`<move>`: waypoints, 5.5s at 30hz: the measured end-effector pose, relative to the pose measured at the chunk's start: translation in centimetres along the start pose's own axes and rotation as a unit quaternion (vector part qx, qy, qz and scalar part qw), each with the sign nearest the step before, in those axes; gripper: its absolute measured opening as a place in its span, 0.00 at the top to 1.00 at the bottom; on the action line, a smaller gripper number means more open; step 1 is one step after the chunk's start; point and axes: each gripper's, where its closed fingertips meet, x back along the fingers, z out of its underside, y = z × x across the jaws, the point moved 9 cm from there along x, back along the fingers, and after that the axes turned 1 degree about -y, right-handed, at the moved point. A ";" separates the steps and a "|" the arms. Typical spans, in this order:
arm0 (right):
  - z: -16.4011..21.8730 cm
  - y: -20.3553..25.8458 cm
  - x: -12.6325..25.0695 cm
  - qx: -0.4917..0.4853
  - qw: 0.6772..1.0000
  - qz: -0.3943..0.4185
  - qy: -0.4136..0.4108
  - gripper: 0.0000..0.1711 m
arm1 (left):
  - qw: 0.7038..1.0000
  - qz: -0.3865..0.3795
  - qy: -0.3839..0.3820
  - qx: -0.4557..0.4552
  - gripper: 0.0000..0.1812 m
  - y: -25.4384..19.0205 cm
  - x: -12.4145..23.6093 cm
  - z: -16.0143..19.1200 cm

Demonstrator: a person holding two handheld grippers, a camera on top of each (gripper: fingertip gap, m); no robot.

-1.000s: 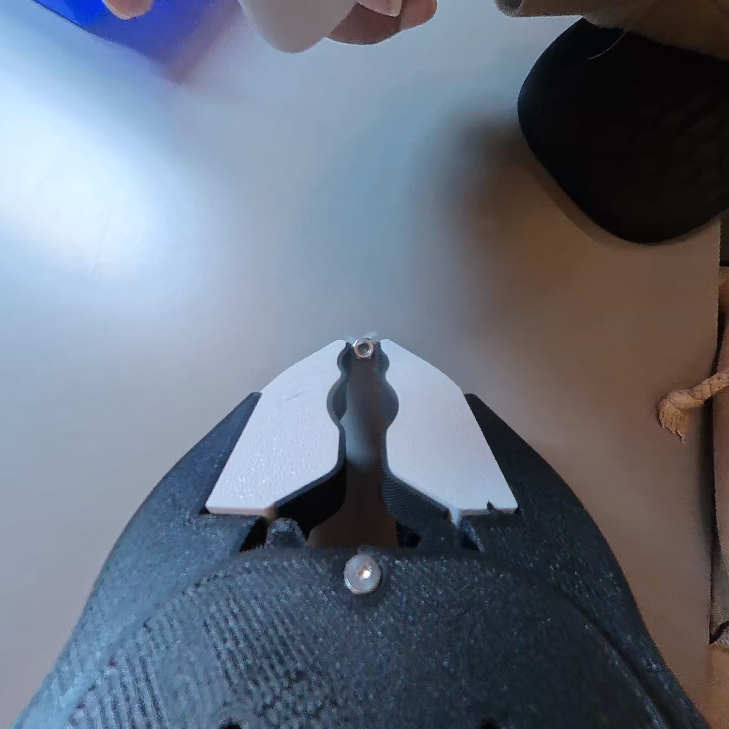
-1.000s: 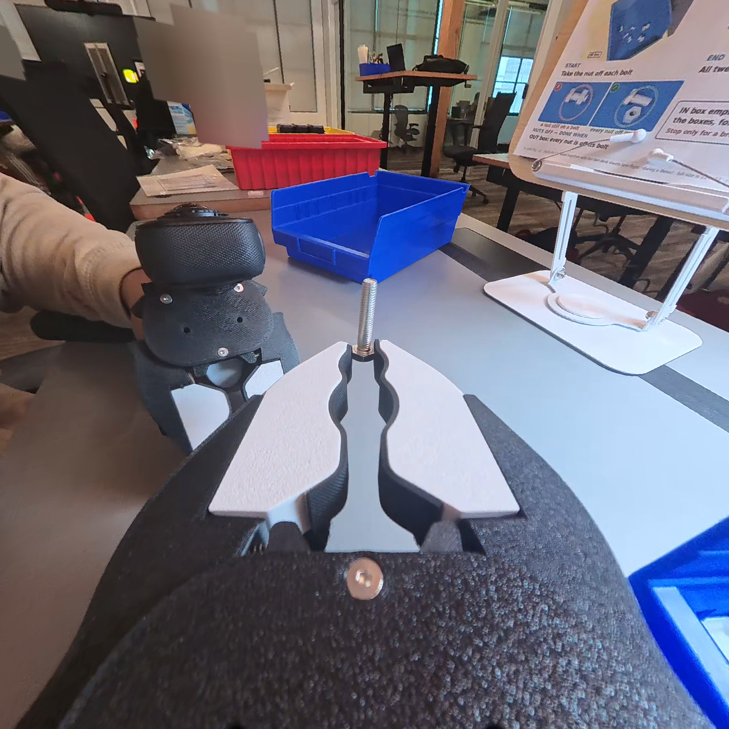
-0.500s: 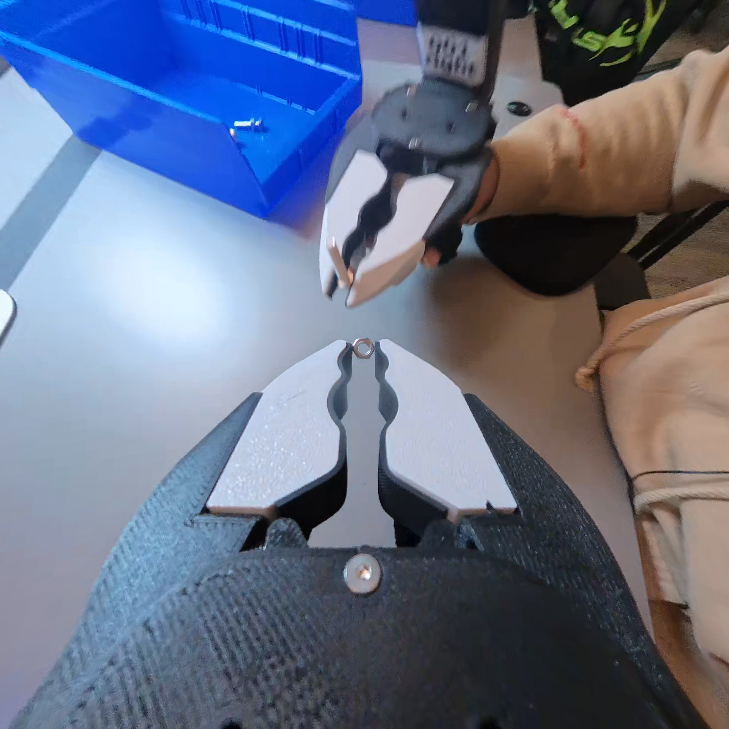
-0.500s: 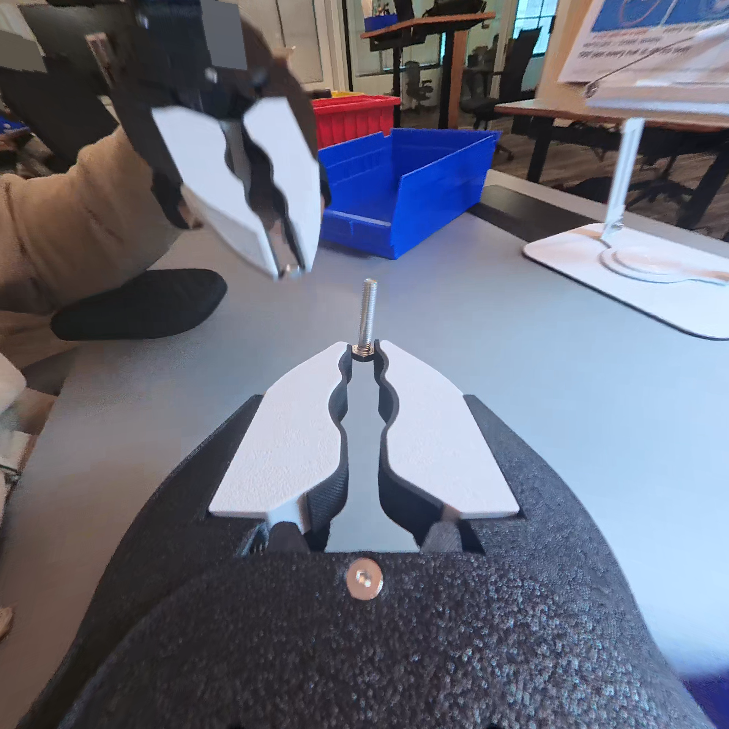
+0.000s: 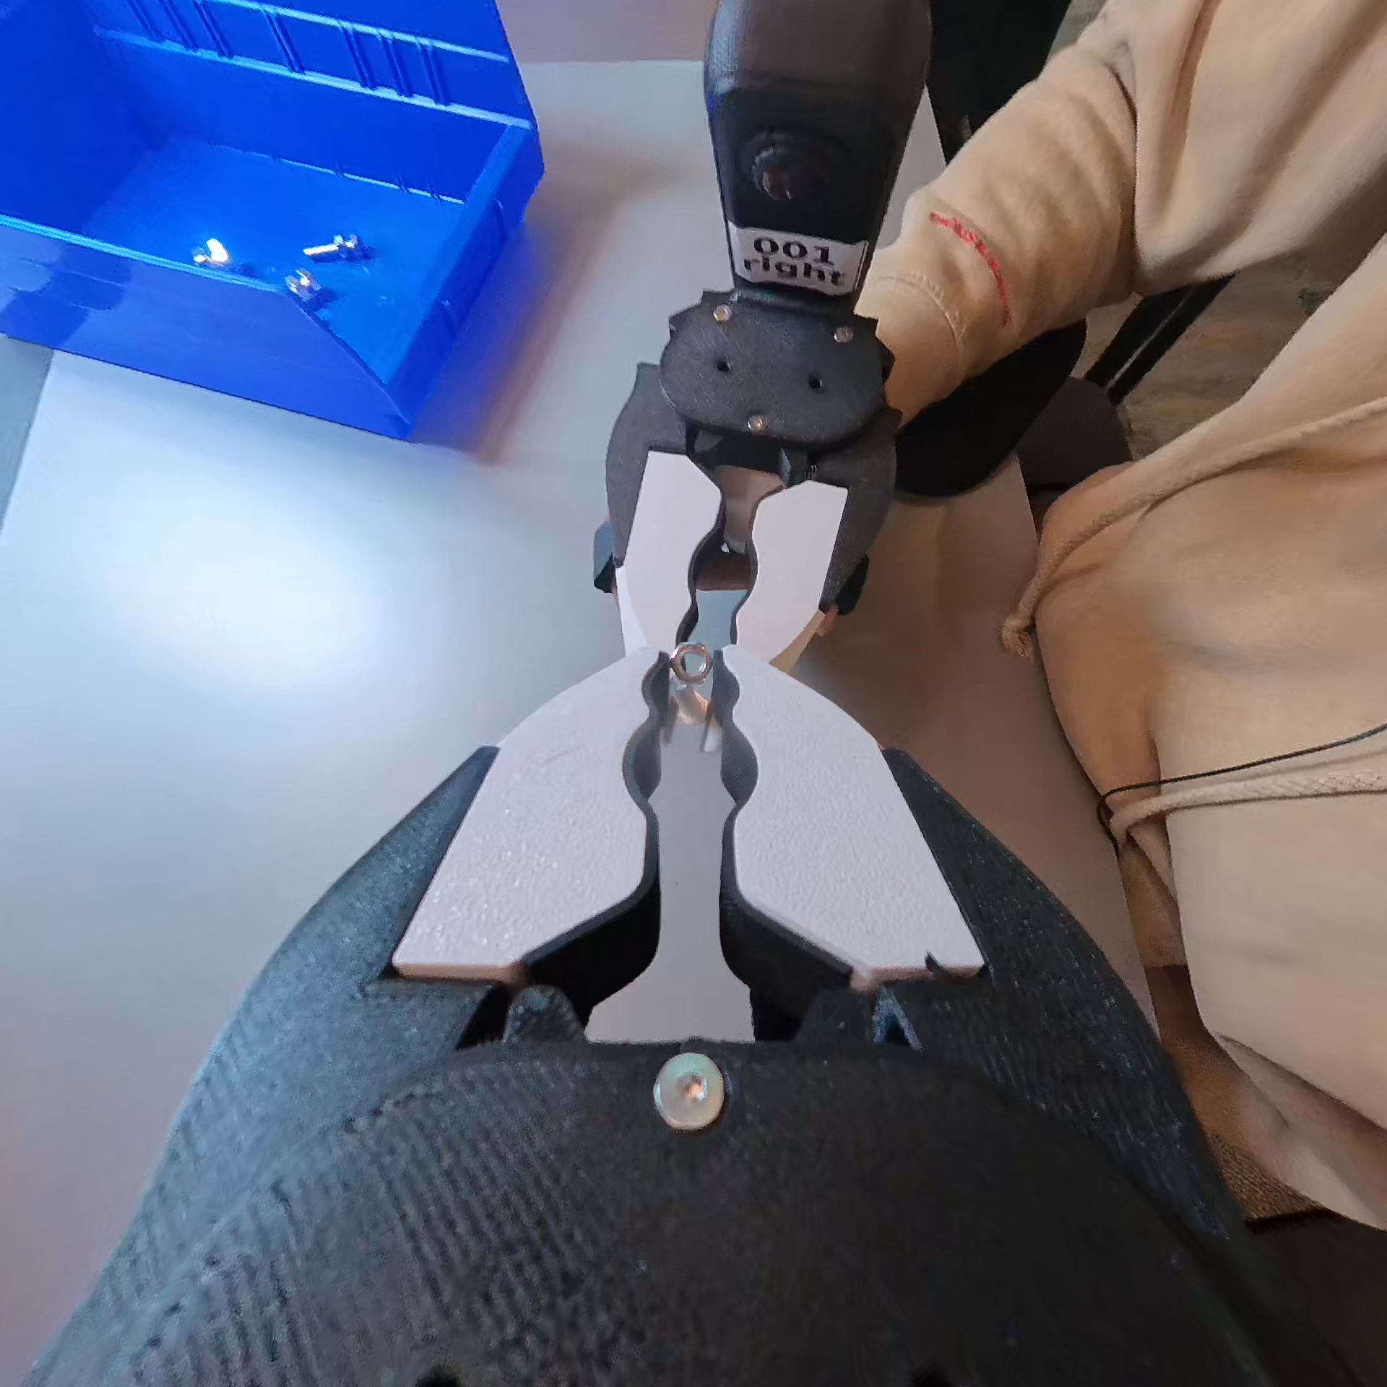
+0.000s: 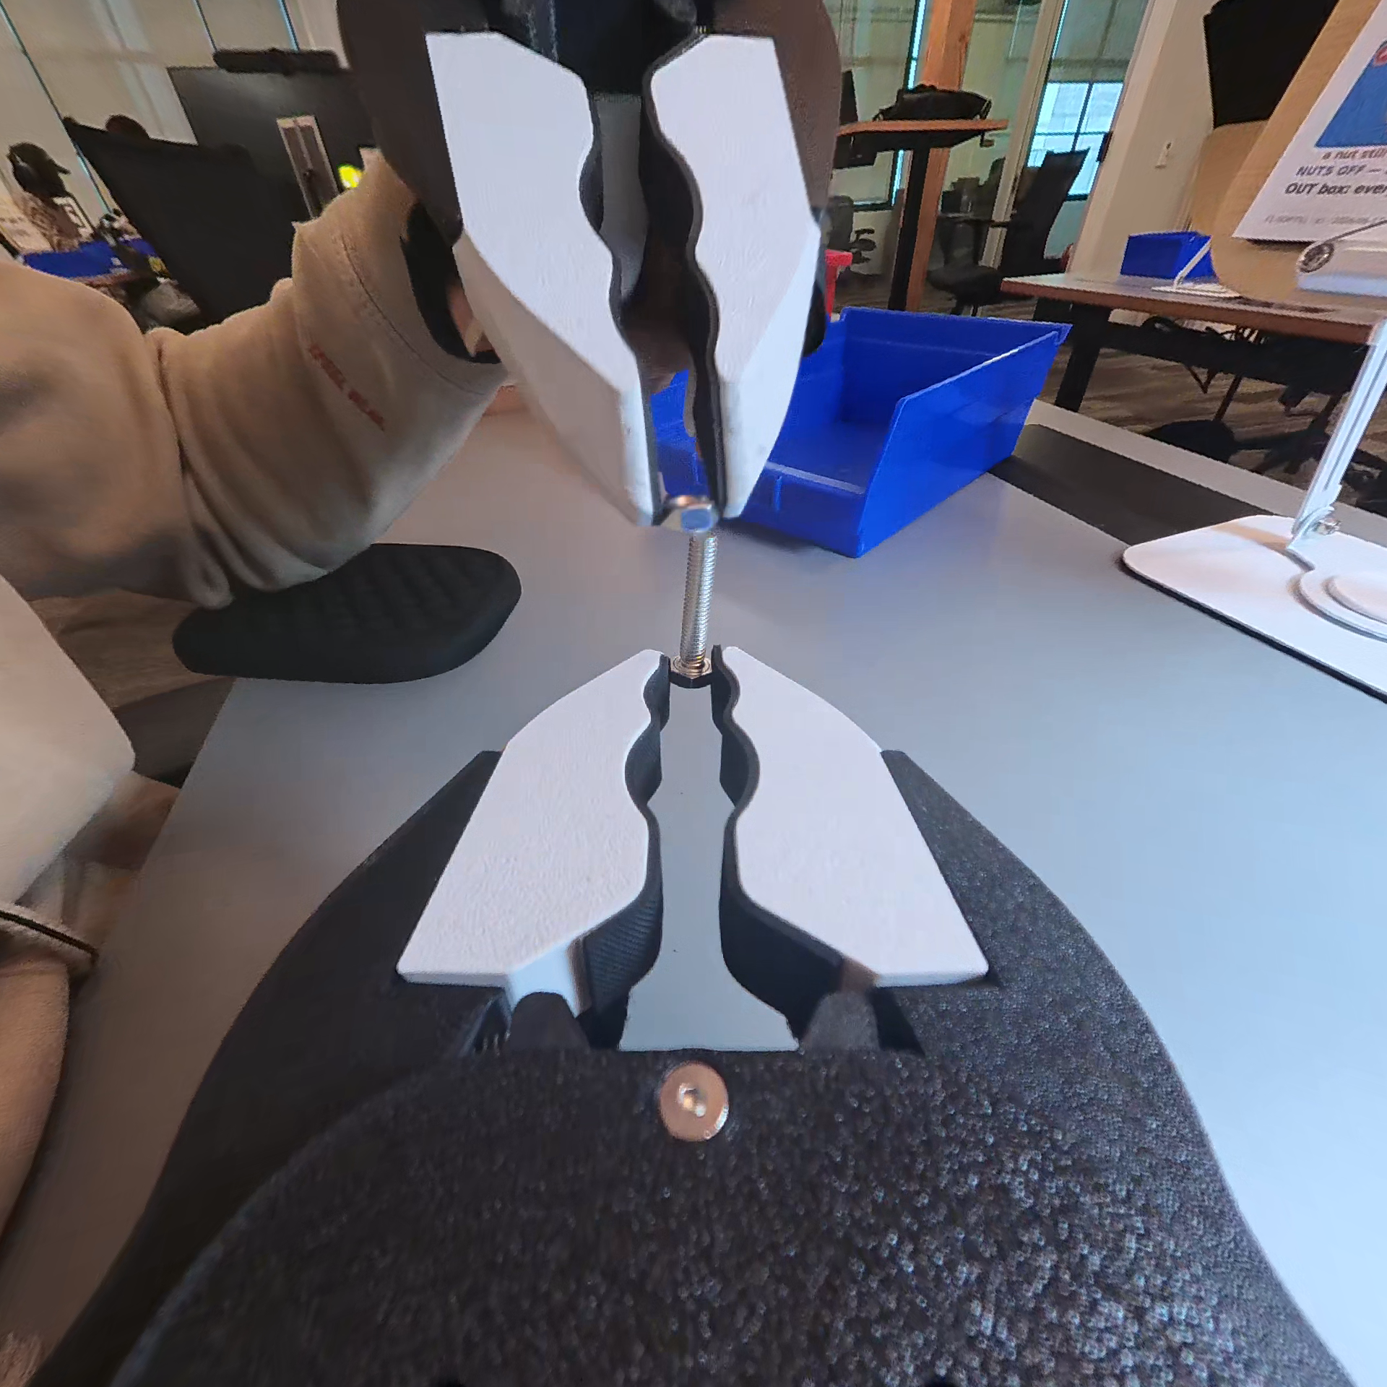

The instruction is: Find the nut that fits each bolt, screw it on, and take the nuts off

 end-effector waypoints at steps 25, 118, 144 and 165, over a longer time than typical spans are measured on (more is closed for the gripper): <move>0.4 0.6 -0.2 0.026 1.000 -0.009 -0.003 0.94 | 1.000 0.026 0.005 0.004 0.94 0.0 -0.3 0.9; 0.2 -0.1 -0.1 0.031 0.999 0.009 -0.017 0.94 | 0.963 -0.099 -0.246 0.035 0.93 -1.6 -1.4 4.3; 1.6 2.9 -0.7 0.035 0.981 -0.185 0.037 0.94 | 0.983 0.083 -0.146 -0.078 0.94 -3.6 -1.0 5.2; 1.9 3.4 -0.8 0.040 0.978 -0.199 0.057 0.94 | 0.981 0.081 -0.148 -0.099 0.88 -4.0 -0.9 5.4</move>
